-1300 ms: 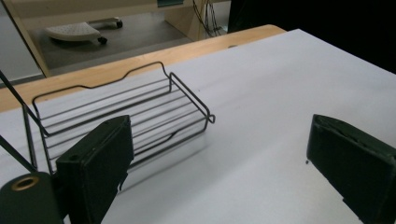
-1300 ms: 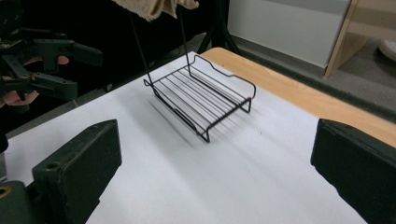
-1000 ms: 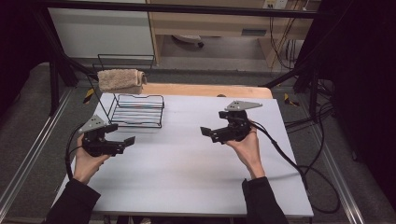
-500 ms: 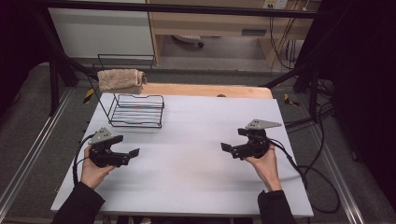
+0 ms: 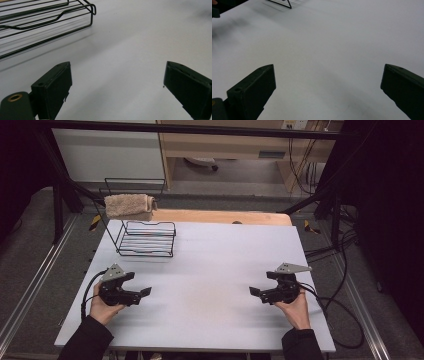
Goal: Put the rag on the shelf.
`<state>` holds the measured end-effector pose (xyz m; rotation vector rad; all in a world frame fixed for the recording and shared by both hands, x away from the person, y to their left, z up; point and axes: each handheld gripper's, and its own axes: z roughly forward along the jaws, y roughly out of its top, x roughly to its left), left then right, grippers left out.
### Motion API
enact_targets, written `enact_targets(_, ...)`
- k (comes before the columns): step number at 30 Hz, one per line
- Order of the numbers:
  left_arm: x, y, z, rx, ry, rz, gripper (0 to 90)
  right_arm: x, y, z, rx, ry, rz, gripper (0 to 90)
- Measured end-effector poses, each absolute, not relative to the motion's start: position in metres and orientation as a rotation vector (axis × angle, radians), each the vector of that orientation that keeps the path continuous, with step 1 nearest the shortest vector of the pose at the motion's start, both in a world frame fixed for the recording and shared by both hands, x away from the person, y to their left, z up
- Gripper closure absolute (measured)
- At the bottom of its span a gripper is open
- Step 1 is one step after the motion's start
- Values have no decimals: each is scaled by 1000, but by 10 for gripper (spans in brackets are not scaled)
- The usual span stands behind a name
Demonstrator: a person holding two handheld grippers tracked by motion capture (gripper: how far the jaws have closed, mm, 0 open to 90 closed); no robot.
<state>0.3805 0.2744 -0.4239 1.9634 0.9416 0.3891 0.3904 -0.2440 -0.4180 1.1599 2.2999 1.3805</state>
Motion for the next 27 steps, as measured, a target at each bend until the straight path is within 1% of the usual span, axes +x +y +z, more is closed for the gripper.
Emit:
enact_targets(15, 377, 271, -431, 1996, 919, 373, 78, 380, -269, -447, 1217, 2332, 1353, 4)
enact_targets(27, 375, 270, -435, 2020, 911, 365, 79, 378, -273, -453, 1225, 2332, 1355, 5)
